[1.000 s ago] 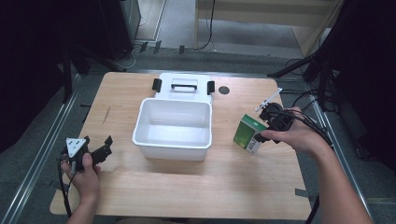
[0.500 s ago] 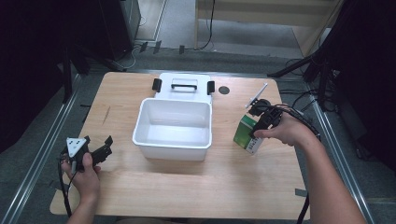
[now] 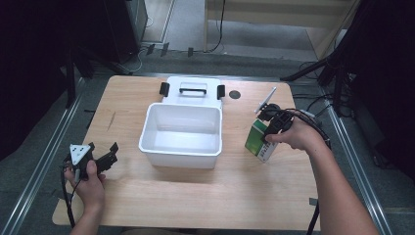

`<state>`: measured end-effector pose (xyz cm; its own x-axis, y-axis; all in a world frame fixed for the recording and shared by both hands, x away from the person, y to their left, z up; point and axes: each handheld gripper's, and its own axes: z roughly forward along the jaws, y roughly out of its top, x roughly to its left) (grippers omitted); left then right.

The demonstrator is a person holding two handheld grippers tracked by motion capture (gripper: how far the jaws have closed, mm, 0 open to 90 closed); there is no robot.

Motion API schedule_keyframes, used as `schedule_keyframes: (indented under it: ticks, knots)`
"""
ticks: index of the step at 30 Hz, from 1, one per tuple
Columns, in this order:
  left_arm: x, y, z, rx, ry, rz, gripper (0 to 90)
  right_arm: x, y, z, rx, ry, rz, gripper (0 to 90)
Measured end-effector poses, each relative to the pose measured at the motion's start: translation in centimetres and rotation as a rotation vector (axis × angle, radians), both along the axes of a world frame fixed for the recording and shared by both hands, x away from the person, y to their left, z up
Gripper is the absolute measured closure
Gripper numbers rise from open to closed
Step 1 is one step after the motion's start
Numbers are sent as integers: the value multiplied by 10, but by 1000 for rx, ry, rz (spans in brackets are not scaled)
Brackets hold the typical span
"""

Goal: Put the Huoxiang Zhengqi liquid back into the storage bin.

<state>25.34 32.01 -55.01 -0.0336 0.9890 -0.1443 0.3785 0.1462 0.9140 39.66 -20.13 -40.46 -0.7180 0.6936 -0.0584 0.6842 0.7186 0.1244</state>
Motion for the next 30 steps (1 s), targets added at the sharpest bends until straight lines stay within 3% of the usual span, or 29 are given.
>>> schedule_keyframes:
  ticks: [4,30]
  knots:
    - [0,0,0,-1,0,0,148,-1,-1,1,-19,-20,17,642]
    - [0,0,0,-1,2,-3,150,-8,-2,26,-20,-50,81,642]
